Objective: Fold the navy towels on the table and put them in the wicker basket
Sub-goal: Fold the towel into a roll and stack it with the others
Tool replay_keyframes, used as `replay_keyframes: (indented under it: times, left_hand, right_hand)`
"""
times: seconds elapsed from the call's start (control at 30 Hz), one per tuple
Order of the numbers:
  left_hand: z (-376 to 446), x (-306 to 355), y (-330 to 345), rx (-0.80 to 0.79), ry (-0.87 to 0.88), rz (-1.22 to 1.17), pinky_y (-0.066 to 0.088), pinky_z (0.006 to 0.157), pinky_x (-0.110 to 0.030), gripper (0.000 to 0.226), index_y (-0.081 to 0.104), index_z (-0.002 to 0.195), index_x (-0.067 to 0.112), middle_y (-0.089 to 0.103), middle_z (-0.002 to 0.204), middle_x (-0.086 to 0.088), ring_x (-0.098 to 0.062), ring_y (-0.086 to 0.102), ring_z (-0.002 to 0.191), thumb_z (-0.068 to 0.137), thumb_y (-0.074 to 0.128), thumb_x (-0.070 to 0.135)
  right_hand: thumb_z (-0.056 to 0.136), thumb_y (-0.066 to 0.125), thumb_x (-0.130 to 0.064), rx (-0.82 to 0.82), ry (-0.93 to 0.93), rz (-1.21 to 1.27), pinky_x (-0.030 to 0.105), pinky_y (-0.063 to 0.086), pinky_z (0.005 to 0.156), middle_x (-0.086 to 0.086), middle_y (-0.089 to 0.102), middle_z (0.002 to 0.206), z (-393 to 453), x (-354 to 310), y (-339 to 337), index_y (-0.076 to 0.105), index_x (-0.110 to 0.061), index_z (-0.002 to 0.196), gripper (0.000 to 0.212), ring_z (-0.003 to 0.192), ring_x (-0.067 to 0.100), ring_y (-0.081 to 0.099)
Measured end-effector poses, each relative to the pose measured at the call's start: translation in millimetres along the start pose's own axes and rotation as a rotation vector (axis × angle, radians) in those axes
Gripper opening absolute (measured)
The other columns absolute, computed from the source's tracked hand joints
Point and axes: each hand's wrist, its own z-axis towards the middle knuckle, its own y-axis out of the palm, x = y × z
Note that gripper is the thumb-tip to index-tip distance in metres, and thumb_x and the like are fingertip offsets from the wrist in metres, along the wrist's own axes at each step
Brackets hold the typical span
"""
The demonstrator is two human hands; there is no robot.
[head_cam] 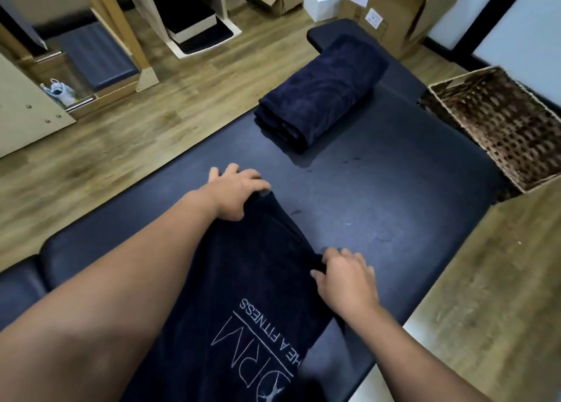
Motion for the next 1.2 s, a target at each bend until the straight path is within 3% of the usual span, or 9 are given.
replay_keyframes:
  times: [0.13,0.27,0.33,0.5,0.73,0.9,0.97,1.07,1.2]
  left_hand:
    - [5,20,-8,-0.130,0.168,0.203,0.030,0.095,-0.047,0.075,0.032,0.141,0.050,0.051,0.131,0.010,-0.022,0.037,0.113,0.084,0.066,0.017]
    - [1,25,-3,-0.128,0.150,0.268,0.034,0.091,-0.045,0.040,0.058,0.123,0.039,0.059,0.113,0.006,-0.022,0.044,0.110,0.087,0.063,0.021]
    - [-8,22,-4,-0.135,0.131,0.214,0.038,0.084,-0.041,0.034,0.064,0.111,0.034,0.060,0.106,0.006,-0.022,0.050,0.108,0.082,0.058,0.018]
    - [-58,12,-18,0.006,0.031,0.235,0.038,0.069,-0.033,0.027,0.060,0.102,0.031,0.065,0.098,0.003,-0.026,0.064,0.092,0.081,0.057,0.014]
    - [-175,6,6,0.121,-0.246,0.014,0.037,0.061,-0.038,0.022,0.041,0.085,0.016,0.045,0.073,0.000,-0.029,0.052,0.072,0.081,0.057,0.002]
    - [-268,-4,54,0.239,-0.419,-0.161,0.048,0.068,-0.044,0.025,0.038,0.084,0.018,0.054,0.086,0.001,-0.029,0.057,0.081,0.076,0.055,0.001]
    - [-308,-11,72,0.255,-0.476,-0.214,0.052,0.082,-0.047,0.024,0.039,0.083,0.018,0.053,0.083,0.003,-0.028,0.056,0.078,0.076,0.053,0.000]
    - [-364,-22,100,0.302,-0.546,-0.280,0.030,0.117,-0.038,0.021,0.041,0.083,0.015,0.053,0.079,0.002,-0.026,0.055,0.074,0.077,0.054,-0.001]
    - [-441,-37,139,0.346,-0.624,-0.385,0.019,0.124,-0.039,0.022,0.043,0.083,0.014,0.052,0.077,0.004,-0.025,0.056,0.072,0.074,0.052,-0.003]
  right_hand:
    - [0.093,0.062,-0.039,-0.063,0.024,0.108,0.042,0.039,0.083,0.002,0.068,0.108,3,-6,-1,0.050,-0.023,0.119,0.033,0.110,0.029,0.059]
    - [0.081,0.062,-0.023,-0.092,0.000,0.169,0.036,0.051,0.076,0.005,0.068,0.098,3,-8,-7,0.059,-0.020,0.099,0.018,0.101,0.034,0.063]
    - [0.079,0.062,-0.019,-0.114,-0.081,0.210,0.035,0.049,0.075,0.004,0.066,0.099,-2,-10,-13,0.061,-0.024,0.106,0.027,0.101,0.033,0.063]
    - [0.075,0.062,-0.024,-0.208,-0.355,0.253,0.035,0.053,0.083,-0.007,0.053,0.094,-30,-32,-28,0.060,-0.037,0.110,0.037,0.098,0.023,0.060]
    - [0.079,0.060,-0.013,-0.419,-0.642,0.143,0.041,0.058,0.075,0.002,0.058,0.100,-98,-79,-27,0.055,-0.020,0.104,0.027,0.090,0.025,0.061]
    - [0.083,0.059,-0.013,-0.503,-0.721,0.155,0.037,0.056,0.087,0.003,0.060,0.115,-151,-116,-1,0.056,-0.023,0.124,0.043,0.103,0.027,0.060]
    - [0.083,0.059,-0.014,-0.510,-0.748,0.160,0.037,0.055,0.090,0.003,0.062,0.117,-177,-135,11,0.055,-0.025,0.128,0.047,0.103,0.027,0.060]
    - [0.080,0.058,-0.016,-0.477,-0.813,0.140,0.039,0.054,0.091,0.004,0.059,0.112,-218,-165,34,0.054,-0.024,0.124,0.045,0.104,0.031,0.060]
    - [0.085,0.059,-0.018,-0.504,-0.886,0.123,0.041,0.048,0.102,0.006,0.049,0.127,-277,-206,68,0.031,-0.035,0.152,0.075,0.118,0.033,0.054]
